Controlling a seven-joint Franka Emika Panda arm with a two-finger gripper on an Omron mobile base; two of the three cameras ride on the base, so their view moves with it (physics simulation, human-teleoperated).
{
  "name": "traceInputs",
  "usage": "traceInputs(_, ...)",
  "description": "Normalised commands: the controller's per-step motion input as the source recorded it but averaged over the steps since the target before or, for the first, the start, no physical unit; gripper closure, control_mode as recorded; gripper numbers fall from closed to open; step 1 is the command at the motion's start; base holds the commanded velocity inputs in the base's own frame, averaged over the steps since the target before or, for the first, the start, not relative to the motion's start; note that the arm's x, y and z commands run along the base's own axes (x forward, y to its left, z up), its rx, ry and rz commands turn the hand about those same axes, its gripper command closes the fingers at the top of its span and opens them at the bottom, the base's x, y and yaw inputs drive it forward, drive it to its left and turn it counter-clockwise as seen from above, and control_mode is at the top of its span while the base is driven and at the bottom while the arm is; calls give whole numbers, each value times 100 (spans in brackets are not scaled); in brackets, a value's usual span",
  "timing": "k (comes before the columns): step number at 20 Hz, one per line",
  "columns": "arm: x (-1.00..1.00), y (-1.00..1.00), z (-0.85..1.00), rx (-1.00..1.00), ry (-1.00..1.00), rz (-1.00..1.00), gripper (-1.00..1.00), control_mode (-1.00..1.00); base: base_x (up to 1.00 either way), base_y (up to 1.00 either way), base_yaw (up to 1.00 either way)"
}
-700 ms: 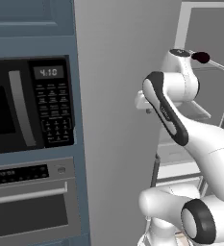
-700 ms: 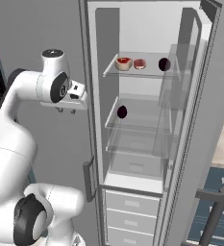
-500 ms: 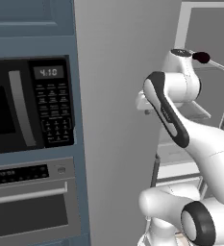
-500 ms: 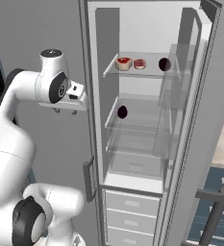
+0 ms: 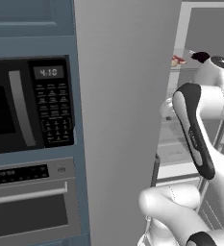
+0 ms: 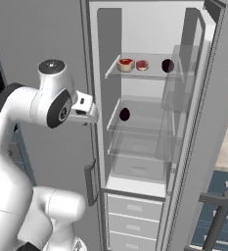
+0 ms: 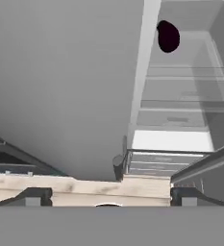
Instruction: Place one eggplant and one steak in each tupperware on the nearby counter, to pack two identical lunches.
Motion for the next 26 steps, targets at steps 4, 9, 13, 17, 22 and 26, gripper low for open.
traceInputs(4, 8, -100, 19, 0, -10, 0, -100, -100, 0, 0, 0)
traceInputs(9, 88, -75, -3, 0, -1, 0, -100, -100, 0, 0, 0)
traceInputs(13, 100, -39, -27, 0, 0, 0, -100, -100, 0, 0, 0)
traceInputs(17, 97, -28, -37, 6, 0, 1, -100, -100, 0, 0, 0)
traceInputs(22, 83, -41, -39, 5, -2, 2, -100, -100, 0, 0, 0)
traceInputs(26, 25, 0, -44, 12, -2, 4, -100, -100, 0, 0, 0)
